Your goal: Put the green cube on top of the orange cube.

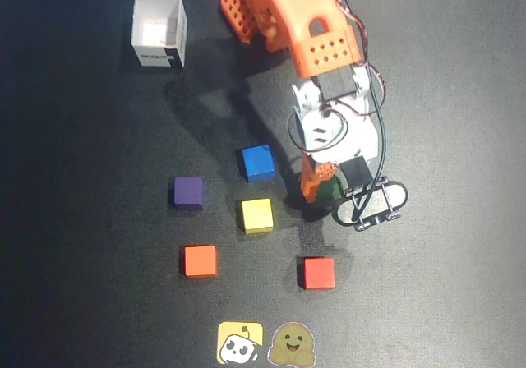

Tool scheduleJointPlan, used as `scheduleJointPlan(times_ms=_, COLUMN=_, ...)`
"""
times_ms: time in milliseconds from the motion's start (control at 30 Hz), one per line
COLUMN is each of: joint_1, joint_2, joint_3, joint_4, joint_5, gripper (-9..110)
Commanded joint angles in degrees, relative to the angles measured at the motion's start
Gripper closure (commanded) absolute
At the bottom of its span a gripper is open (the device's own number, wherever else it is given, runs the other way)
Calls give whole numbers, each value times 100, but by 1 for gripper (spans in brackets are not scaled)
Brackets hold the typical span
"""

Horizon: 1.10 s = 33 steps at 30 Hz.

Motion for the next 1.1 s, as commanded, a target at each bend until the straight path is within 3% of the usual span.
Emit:
scheduleJointPlan(times_ms=0, joint_1=-26, joint_2=26, joint_3=70, joint_4=-220, joint_5=35, gripper=80)
scheduleJointPlan(times_ms=467, joint_1=-26, joint_2=-97, joint_3=606, joint_4=-879, joint_5=360, gripper=85)
scheduleJointPlan(times_ms=633, joint_1=0, joint_2=-53, joint_3=615, joint_4=-835, joint_5=457, gripper=101)
scheduleJointPlan(times_ms=1067, joint_1=510, joint_2=1204, joint_3=-114, joint_4=861, joint_5=905, gripper=101)
